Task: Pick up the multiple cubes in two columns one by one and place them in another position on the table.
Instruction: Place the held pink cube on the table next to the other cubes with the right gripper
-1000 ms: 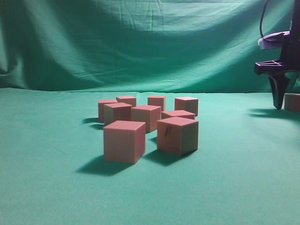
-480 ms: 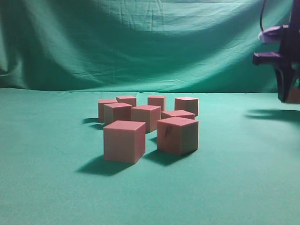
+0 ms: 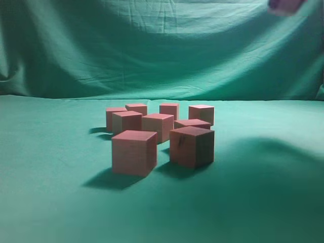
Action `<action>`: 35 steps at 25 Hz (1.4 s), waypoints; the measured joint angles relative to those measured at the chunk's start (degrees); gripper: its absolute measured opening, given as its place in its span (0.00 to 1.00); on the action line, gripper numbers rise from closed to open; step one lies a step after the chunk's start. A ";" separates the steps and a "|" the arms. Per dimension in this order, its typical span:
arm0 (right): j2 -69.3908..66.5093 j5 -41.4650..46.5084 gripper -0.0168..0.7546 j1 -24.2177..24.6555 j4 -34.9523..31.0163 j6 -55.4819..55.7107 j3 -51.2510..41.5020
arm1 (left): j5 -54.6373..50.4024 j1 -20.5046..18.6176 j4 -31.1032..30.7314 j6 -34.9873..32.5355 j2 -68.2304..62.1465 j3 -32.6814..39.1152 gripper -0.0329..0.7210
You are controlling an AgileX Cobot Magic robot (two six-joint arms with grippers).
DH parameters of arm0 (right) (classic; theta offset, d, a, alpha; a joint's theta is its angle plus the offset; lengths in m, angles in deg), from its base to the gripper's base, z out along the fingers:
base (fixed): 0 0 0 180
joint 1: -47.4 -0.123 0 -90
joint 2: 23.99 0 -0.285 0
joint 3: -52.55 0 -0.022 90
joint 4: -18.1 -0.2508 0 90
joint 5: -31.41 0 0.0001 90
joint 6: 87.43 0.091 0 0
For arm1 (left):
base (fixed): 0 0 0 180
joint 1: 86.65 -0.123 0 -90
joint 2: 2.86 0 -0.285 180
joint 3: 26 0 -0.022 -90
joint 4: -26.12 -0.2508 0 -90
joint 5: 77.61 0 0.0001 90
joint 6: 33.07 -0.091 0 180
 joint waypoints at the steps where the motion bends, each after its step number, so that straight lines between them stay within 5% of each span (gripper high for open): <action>1: 1.50 1.30 0.36 -0.95 -0.60 -1.37 0.00 | 0.00 0.00 0.00 0.00 0.00 0.00 0.04; 8: 9.02 4.86 0.36 -12.79 -1.23 -4.49 0.00 | 0.00 0.00 0.00 0.00 0.00 0.00 0.04; 17: 9.39 5.12 0.36 -35.47 -0.64 -3.77 0.00 | 0.00 0.00 0.00 0.00 0.00 0.00 0.04; 22: 5.01 5.34 0.36 -46.48 7.15 1.97 0.04 | 0.00 0.00 0.00 0.00 0.00 0.00 0.04; 27: -2.06 5.11 0.36 -52.15 16.93 11.55 0.04 | 0.00 0.00 0.00 0.00 0.00 0.00 0.04; 35: -8.62 4.31 0.36 -54.03 18.08 16.67 0.04 | 0.00 0.00 0.00 0.00 0.00 0.00 0.04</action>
